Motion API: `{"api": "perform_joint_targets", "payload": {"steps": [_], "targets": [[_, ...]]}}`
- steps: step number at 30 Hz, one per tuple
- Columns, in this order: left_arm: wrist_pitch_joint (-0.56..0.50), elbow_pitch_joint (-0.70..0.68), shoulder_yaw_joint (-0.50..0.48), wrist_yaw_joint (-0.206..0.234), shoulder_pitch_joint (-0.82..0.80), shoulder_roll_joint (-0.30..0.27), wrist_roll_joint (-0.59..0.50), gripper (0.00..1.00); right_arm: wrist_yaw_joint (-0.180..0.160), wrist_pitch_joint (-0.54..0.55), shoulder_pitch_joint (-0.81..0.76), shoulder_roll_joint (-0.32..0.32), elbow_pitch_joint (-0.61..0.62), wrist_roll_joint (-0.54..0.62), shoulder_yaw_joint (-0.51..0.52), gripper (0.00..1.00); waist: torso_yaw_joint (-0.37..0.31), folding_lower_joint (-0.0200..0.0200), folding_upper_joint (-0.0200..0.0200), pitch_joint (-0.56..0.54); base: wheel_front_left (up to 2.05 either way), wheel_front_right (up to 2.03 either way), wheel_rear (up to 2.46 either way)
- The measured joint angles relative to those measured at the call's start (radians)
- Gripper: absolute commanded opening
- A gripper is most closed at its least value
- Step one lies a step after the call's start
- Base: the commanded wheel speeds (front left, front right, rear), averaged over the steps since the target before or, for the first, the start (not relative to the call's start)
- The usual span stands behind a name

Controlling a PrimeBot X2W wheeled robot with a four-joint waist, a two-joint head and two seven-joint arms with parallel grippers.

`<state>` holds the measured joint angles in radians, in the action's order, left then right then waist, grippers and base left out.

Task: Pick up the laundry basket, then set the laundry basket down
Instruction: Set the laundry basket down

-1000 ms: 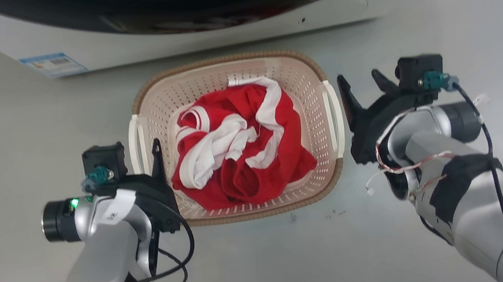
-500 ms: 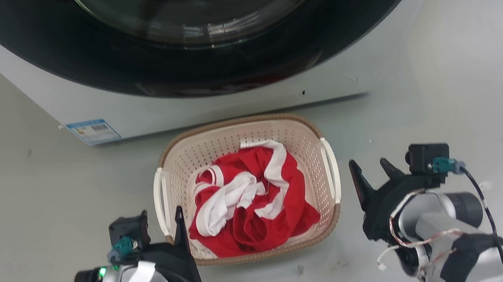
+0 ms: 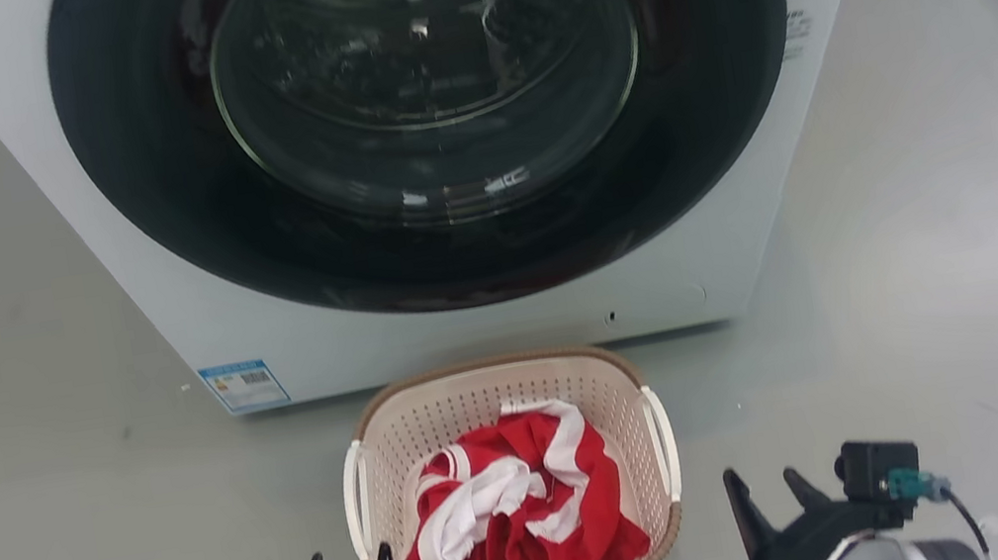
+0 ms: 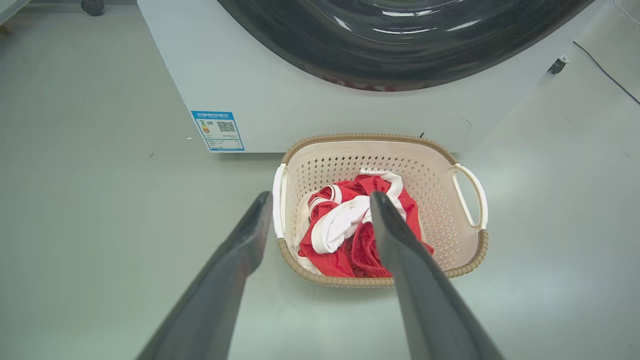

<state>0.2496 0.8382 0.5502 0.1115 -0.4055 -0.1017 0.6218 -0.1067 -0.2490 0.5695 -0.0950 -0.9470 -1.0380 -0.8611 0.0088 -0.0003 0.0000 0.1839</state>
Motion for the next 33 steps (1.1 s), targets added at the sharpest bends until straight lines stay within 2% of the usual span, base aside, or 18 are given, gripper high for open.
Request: {"api": "perform_joint_targets", "payload": {"steps": [13,26,33], "targets": [[0.0,-0.209,-0.073,0.012,0.233,-0.029,-0.07,1.0,-0.017,0.0,-0.237,-0.017,0.207,0.153,0.112,1.0,-0.008,0.0,-0.0001,-0.174,0.0,0.0,0.0],[0.0,-0.373,-0.19,0.013,0.348,-0.034,-0.149,1.0,-0.018,0.0,-0.364,-0.04,0.42,0.328,0.278,1.0,-0.021,0.0002,0.0,-0.204,0.0,0.0,0.0],[0.0,-0.44,-0.257,0.013,0.409,-0.013,-0.213,1.0,-0.018,0.0,-0.448,-0.041,0.521,0.431,0.364,1.0,-0.024,0.0003,0.0,-0.205,0.0,0.0,0.0]]}}
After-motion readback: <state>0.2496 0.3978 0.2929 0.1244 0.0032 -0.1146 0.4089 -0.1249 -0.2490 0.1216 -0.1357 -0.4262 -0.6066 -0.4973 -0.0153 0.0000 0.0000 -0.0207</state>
